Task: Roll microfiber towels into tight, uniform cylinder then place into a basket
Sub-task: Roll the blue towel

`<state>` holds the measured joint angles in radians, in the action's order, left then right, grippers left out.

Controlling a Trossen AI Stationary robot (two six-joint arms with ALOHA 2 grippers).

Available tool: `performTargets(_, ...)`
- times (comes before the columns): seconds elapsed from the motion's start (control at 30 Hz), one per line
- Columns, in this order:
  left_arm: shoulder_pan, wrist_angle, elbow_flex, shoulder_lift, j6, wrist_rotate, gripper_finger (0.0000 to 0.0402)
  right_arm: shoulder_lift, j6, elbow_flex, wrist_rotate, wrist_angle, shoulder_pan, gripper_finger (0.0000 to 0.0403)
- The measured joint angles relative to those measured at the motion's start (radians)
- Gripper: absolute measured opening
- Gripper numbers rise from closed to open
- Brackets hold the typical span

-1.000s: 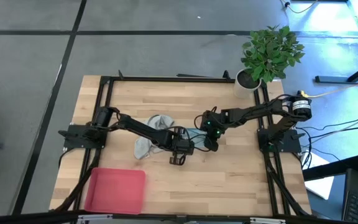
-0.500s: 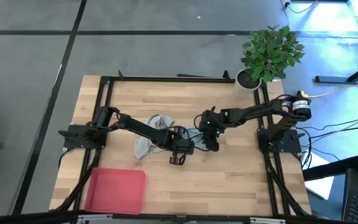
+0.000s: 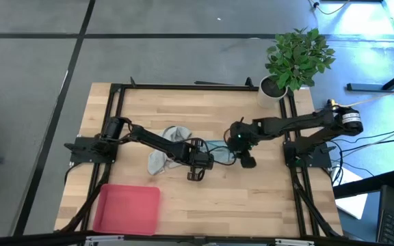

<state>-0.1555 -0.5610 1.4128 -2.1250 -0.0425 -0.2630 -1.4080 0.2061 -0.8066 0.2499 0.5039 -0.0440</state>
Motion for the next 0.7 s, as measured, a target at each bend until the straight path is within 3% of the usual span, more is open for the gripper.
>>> performTargets(0.27, 0.0, 0.001, 0.0, 0.0, 0.0, 0.0, 0.0, 0.0, 0.136, 0.059, -0.144, -0.059, 0.143, 0.0134)
performTargets(0.4, 0.001, 0.003, 0.0, 0.0, 0.0, 0.0, 0.0, 0.001, 0.141, 0.081, -0.232, -0.175, 0.182, 0.0134)
performTargets(0.7, 0.001, 0.007, -0.001, 0.0, -0.003, 0.006, 0.0, -0.019, 0.188, 0.163, -0.242, -0.321, 0.193, 0.0134)
